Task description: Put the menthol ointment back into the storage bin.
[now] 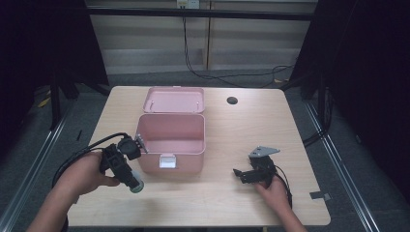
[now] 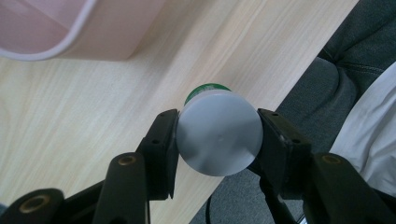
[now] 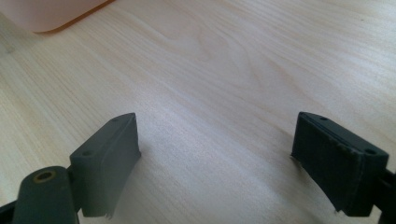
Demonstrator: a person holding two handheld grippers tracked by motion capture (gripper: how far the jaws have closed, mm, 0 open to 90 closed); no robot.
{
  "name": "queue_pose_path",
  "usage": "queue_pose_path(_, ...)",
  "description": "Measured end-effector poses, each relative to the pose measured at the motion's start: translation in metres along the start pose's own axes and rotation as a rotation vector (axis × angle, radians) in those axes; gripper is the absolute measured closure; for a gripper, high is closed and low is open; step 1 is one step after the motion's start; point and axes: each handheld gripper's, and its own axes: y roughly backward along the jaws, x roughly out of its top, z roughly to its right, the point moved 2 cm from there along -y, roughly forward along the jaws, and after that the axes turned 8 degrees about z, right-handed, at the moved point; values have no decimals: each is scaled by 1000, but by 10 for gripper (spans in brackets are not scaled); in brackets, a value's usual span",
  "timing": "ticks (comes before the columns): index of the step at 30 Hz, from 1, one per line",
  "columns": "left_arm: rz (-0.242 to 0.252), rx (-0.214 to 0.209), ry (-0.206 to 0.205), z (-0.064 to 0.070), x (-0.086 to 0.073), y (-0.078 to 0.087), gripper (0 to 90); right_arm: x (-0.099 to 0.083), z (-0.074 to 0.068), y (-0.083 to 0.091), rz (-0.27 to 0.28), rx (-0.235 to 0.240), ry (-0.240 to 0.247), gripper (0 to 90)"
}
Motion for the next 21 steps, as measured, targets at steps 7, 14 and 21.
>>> queue_pose_path(7, 12, -9, 6, -4, 9, 13, 510, 0, 0, 0, 0, 1, 0, 141)
queue_pose_path(14, 14, -7, 8, -10, 19, 24, 510, 0, 0, 0, -1, 0, -1, 141)
queue_pose_path(21, 29, -3, 27, -17, 28, 35, 510, 0, 0, 0, 0, 0, 0, 141)
